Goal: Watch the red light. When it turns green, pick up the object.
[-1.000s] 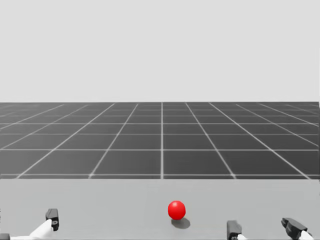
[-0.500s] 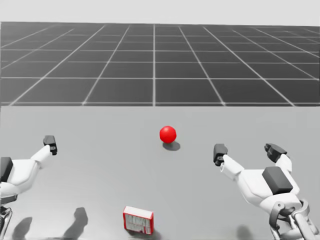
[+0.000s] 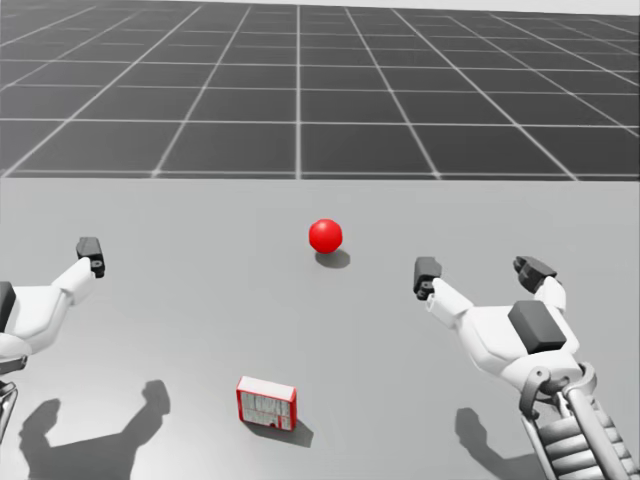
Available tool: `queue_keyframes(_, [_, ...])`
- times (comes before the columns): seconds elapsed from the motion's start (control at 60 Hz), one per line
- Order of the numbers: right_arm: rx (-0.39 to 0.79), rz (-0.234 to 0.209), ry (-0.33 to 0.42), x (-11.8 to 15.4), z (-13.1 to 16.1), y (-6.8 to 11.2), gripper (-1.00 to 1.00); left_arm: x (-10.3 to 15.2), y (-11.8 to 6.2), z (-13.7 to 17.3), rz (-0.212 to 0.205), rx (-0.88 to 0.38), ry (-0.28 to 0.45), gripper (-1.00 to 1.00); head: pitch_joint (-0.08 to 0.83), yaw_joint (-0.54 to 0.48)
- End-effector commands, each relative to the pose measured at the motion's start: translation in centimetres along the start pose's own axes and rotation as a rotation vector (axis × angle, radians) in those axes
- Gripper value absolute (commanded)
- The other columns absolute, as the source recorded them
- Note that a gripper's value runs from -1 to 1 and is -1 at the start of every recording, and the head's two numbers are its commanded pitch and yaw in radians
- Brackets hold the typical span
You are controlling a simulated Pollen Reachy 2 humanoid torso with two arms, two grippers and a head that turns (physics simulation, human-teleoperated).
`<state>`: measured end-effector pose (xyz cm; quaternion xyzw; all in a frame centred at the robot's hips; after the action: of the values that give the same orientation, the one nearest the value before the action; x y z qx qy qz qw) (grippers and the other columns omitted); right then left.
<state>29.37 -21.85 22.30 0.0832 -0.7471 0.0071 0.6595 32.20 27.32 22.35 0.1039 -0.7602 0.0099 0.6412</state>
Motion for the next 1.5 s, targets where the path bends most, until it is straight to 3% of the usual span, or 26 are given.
queue_keyframes(0.017, [0.000,-0.023,0.001,-0.21,0.05,0.45,-1.00,0.00,-0.06,0.06,-0.004,-0.002,-0.001,-1.00,0.431,-0.05])
queue_keyframes(1.5, [0.013,-0.010,0.000,-0.19,0.18,0.59,-1.00,-0.18,-0.29,0.09,-0.019,-0.012,0.004,-1.00,0.431,-0.05])
